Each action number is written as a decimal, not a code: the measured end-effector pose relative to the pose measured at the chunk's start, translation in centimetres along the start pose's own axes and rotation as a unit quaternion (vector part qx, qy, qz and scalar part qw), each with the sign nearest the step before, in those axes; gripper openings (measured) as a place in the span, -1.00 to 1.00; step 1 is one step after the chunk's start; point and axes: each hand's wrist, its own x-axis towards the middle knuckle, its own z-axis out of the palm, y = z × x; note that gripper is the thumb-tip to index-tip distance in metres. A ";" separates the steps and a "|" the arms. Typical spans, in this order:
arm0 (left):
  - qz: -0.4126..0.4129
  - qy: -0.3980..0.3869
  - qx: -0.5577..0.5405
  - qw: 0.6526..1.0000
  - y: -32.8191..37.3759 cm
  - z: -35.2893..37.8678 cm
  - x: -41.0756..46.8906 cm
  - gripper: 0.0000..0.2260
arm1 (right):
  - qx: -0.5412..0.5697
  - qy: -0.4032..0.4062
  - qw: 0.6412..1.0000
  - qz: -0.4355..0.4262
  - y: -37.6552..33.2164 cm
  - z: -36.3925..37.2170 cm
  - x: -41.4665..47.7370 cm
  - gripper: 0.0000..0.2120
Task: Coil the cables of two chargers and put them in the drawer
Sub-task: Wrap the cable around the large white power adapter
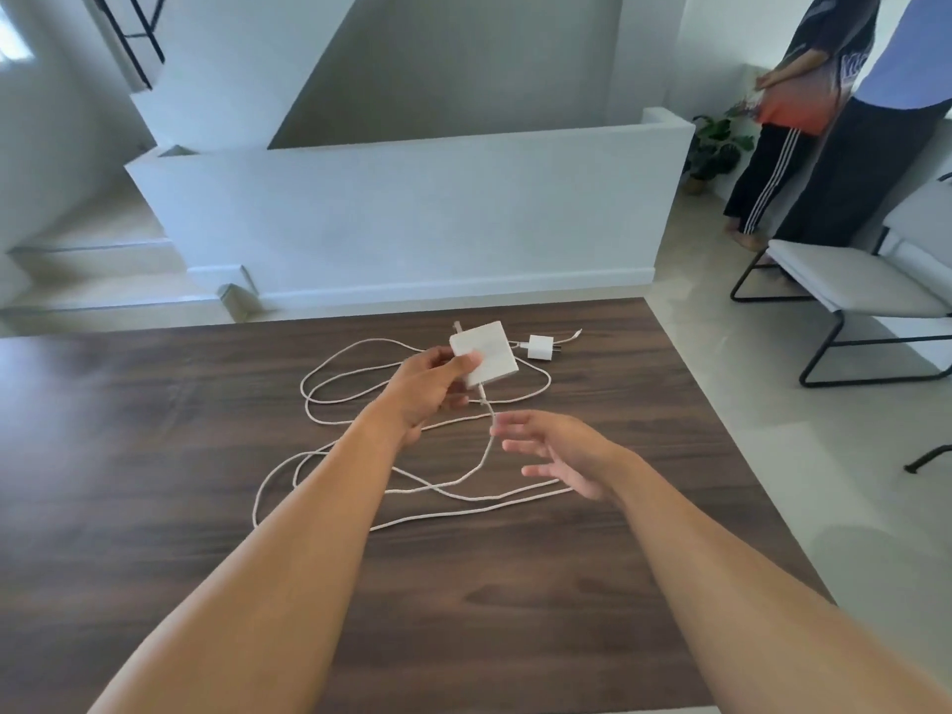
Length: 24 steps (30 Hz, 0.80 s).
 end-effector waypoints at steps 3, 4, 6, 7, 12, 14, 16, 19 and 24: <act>0.025 0.003 -0.011 1.000 0.9 -2.4 -0.5 -0.74 | -0.031 -0.056 0.997 -0.031 -1.0 4.2 1.1 -0.77; 0.029 0.000 -0.032 0.999 1.3 -3.0 -0.7 -0.77 | -0.044 -0.062 0.996 -0.044 -1.3 5.5 1.4 -0.78; 0.036 -0.010 -0.074 0.997 1.9 -4.1 -1.3 -0.83 | -0.040 -0.067 0.995 -0.066 -1.5 7.6 1.6 -0.74; 0.041 -0.014 -0.088 0.995 2.3 -4.7 -1.6 -0.84 | -0.017 -0.071 0.995 -0.072 -1.4 8.0 1.6 -0.73; 0.048 -0.046 -0.117 0.991 4.1 -7.6 -3.1 -0.81 | 0.054 -0.095 0.992 -0.071 -1.5 6.8 1.6 -0.77; 0.035 -0.087 -0.087 0.992 4.2 -8.2 -3.6 -0.75 | -0.039 -0.062 0.995 -0.070 -2.3 6.1 1.9 -0.77; 0.021 -0.145 -0.031 0.989 3.8 -8.4 -3.9 -0.67 | -0.141 -0.037 0.985 -0.090 -3.5 5.7 2.3 -0.79; 0.007 -0.225 0.084 0.971 3.3 -8.4 -4.2 -0.68 | -0.269 -0.015 0.955 -0.122 -5.3 4.7 2.5 -0.82; -0.025 -0.263 0.213 0.941 2.0 -9.3 -4.7 -0.58 | -0.353 0.017 0.931 -0.094 -7.8 3.3 1.9 -0.65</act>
